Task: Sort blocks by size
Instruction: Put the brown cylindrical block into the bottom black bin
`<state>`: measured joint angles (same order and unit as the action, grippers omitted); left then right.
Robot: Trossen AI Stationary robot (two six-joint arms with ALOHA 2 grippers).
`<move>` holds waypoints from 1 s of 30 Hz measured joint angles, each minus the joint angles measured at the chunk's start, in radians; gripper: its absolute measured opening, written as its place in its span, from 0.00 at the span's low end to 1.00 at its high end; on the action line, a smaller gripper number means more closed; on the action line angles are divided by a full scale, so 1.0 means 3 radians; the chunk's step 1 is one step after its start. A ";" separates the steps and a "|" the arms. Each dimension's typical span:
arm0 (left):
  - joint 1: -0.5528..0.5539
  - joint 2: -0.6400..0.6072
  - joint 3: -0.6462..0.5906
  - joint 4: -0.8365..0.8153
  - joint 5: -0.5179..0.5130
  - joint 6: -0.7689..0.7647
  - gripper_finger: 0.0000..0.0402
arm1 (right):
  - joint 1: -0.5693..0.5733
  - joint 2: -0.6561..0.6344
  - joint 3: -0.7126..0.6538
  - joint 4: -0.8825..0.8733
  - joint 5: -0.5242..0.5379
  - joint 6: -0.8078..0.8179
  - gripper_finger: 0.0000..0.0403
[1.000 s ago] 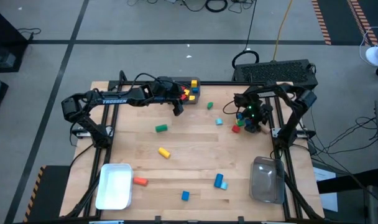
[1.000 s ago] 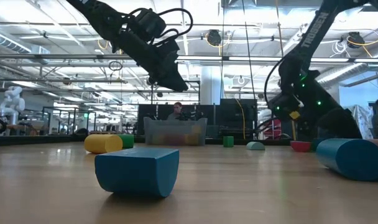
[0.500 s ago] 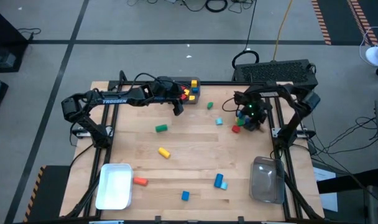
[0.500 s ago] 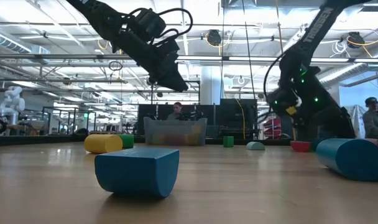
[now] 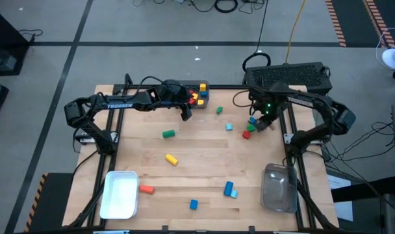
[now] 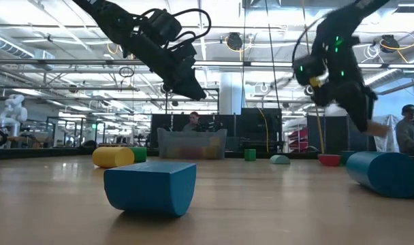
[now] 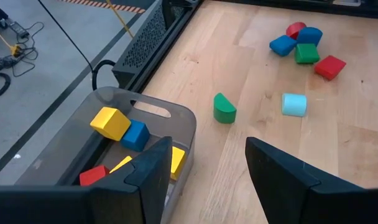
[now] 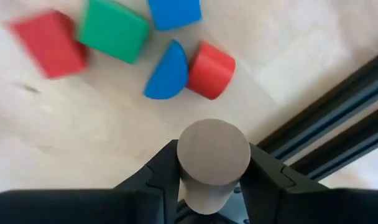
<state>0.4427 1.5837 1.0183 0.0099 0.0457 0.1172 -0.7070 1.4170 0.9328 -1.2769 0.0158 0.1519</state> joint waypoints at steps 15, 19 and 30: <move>0.0000 0.0000 0.0000 -0.0017 -0.0007 -0.0001 0.52 | 0.1225 -0.0538 0.0352 -0.0068 -0.0605 0.0894 0.29; 0.0000 0.0000 0.0000 -0.0027 -0.0007 -0.0001 0.52 | 0.1680 -0.0532 0.0347 -0.0036 -0.0706 0.1226 0.29; 0.0000 0.0000 -0.0001 -0.0240 -0.0005 -0.0003 0.52 | 0.2835 -0.0532 0.0345 -0.0050 -0.0782 0.2224 0.29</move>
<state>0.4427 1.5837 1.0180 -0.0622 0.0441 0.1162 0.1436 1.2575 1.0363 -1.2919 -0.2188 0.8193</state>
